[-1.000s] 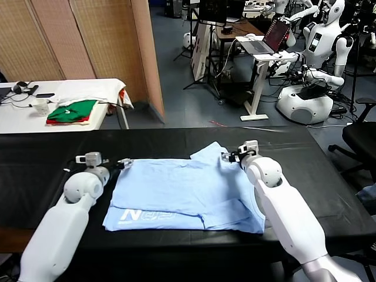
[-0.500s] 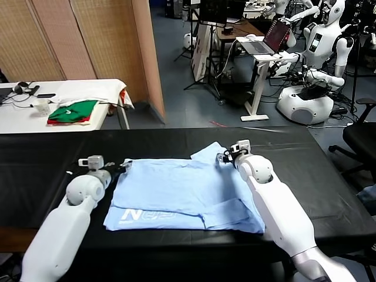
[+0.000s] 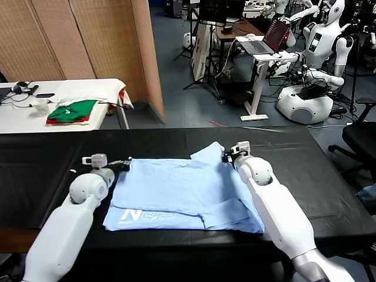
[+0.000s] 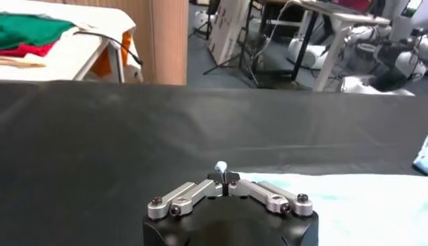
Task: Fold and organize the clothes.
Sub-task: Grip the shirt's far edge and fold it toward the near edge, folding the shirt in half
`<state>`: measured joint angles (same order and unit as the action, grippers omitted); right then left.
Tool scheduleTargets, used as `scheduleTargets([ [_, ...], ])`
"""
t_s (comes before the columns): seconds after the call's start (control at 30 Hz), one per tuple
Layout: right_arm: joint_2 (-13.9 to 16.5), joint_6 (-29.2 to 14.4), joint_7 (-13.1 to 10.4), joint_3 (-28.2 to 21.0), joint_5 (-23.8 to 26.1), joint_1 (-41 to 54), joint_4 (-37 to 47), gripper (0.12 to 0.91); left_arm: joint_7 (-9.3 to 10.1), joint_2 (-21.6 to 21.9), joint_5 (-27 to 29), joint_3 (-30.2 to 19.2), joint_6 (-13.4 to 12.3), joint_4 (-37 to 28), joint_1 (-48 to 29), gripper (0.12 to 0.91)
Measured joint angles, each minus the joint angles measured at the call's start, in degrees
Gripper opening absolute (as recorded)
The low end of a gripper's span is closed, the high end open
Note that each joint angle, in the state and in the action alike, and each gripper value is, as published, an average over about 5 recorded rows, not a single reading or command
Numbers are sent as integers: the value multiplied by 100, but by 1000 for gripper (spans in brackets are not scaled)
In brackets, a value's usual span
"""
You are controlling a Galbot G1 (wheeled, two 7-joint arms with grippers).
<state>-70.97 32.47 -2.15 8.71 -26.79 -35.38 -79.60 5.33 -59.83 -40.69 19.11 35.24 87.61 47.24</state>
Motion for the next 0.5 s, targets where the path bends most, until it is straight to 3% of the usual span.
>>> scheduleTargets([
  [0.5,697,126,43,495,-146,-1008,-1434,142,41,457,-175,604,-50,1439,1016,151],
])
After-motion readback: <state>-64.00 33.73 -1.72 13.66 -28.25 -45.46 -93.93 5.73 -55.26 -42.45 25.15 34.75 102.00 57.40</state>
